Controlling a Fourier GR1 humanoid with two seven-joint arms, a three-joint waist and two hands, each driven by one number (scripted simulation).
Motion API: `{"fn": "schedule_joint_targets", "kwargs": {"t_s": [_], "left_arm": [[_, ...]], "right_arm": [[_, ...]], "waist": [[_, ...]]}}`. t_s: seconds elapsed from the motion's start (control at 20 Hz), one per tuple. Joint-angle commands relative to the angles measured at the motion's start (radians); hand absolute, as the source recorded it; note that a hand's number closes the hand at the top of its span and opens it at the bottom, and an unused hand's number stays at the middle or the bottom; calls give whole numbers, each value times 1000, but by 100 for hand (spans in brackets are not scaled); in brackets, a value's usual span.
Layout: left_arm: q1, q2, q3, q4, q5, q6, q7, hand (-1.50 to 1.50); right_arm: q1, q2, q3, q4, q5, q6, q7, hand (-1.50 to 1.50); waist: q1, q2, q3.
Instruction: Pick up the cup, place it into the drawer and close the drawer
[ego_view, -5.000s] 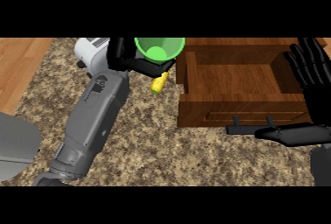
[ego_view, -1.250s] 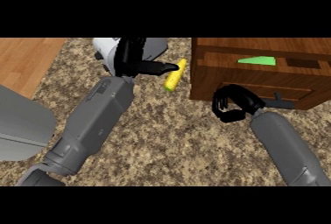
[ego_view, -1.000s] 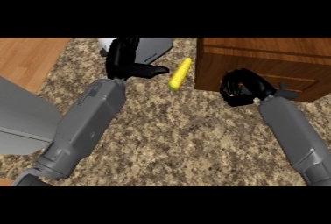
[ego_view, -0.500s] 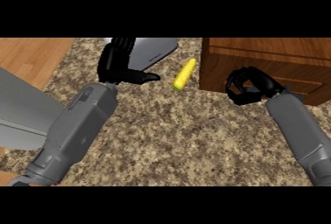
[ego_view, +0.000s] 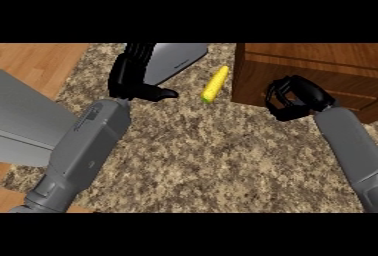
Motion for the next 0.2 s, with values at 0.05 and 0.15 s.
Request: {"fn": "schedule_joint_targets", "kwargs": {"t_s": [0.05, 0.15], "left_arm": [[11, 12, 5, -20, 9, -18, 3, -150], [19, -3, -7, -25, 2, -17, -1, -150]], "right_arm": [[-167, -118, -94, 25, -4, -110, 71, 150], [-168, -125, -91, 15, -6, -95, 77, 150]], "waist": [[40, 12, -13], [37, 13, -13]]}}
